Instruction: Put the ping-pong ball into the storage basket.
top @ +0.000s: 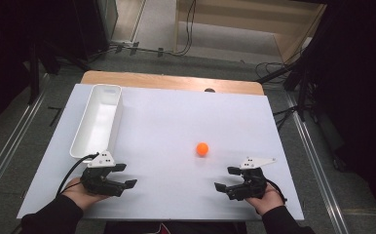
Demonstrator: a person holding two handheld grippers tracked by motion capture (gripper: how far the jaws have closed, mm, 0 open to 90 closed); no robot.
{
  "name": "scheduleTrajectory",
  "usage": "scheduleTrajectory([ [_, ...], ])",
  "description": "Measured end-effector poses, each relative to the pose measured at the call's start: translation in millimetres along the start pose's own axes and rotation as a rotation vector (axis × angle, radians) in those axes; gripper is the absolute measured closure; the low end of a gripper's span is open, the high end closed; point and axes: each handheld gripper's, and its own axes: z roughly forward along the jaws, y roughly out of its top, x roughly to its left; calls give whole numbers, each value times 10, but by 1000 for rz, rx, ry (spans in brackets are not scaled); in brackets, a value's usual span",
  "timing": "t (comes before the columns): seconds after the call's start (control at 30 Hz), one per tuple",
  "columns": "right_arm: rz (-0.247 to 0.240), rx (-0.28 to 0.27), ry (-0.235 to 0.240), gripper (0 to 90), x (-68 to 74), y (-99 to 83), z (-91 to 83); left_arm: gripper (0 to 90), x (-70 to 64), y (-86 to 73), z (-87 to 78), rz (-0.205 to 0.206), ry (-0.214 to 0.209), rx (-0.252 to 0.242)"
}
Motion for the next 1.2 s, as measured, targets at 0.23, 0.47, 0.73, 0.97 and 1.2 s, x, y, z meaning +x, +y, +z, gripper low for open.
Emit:
scheduleTrajectory([
  [0.23, -6, -3, -6, 132, 4, -3, 5, 287, 5, 8, -5, -18, -7, -9],
  [0.47, -15, -3, -11, 132, 2, 1, 15, 287, 5, 2, -14, -12, 2, -25],
  [0.73, -11, -1, -20, 132, 8, -6, 17, 287, 5, 1, -18, -3, 4, -33],
  [0.97, -18, 3, -12, 132, 27, 0, 31, 287, -3, 1, -20, -5, 4, -41],
  [1.2, -20, -3, -15, 132, 21, -2, 29, 285, -11, 3, -12, -1, -3, -41],
])
